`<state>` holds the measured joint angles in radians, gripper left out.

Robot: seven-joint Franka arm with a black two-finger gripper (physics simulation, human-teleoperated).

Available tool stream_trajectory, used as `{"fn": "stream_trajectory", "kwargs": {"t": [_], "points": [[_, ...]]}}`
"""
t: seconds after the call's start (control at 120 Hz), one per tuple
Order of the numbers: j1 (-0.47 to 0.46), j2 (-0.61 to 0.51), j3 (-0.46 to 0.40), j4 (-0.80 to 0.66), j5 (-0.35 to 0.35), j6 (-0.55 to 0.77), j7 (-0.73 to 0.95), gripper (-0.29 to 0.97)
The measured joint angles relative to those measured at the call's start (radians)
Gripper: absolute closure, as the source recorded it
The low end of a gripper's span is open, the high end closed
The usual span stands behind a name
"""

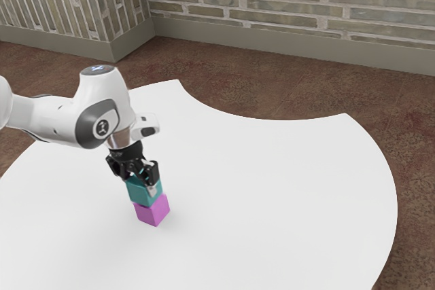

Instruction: Pick up the blue block with one arm, and put the blue block on the pink block with one arm

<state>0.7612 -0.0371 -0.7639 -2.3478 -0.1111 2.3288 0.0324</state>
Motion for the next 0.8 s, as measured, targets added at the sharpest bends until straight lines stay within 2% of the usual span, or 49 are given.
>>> {"fn": "stream_trajectory", "kwargs": {"t": [0.8], "points": [[0.004,0.011,0.0,0.002,-0.002,0.018,0.029,0.36]]}}
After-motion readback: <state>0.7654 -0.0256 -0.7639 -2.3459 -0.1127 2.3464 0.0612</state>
